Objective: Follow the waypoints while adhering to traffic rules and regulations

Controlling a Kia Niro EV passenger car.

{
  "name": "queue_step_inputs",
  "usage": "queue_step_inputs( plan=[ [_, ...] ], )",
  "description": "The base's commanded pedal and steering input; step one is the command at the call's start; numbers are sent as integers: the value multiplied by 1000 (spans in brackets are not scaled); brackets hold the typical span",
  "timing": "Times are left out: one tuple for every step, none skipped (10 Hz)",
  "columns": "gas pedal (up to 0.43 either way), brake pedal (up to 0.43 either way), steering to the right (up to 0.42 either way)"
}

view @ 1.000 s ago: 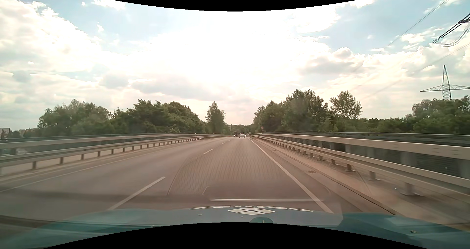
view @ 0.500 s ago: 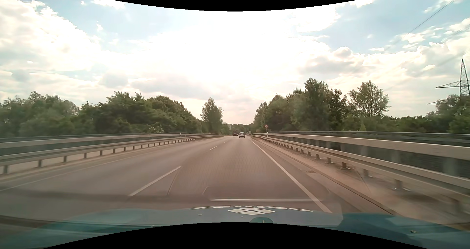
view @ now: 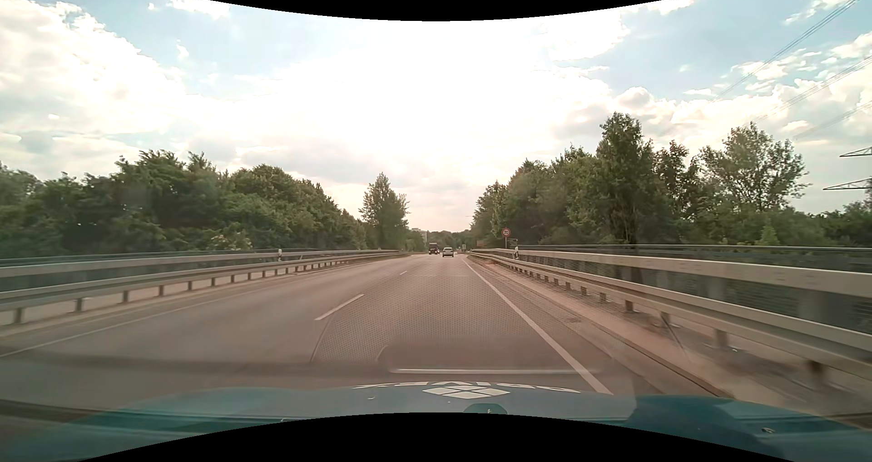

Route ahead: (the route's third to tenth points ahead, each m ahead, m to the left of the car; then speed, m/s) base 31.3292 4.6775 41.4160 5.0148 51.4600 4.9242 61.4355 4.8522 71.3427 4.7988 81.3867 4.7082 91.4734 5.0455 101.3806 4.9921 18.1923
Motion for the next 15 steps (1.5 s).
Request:
queue_step_inputs(
  plan=[
    [189,0,-1],
    [189,0,-1],
    [189,0,-1],
    [189,0,-2],
    [189,0,-3],
    [189,0,-3],
    [189,0,-3],
    [177,0,-3],
    [169,0,-3],
    [169,0,-3],
    [169,0,-3],
    [169,0,-3],
    [169,0,-3],
    [169,0,-3],
    [169,0,-3]
  ],
)
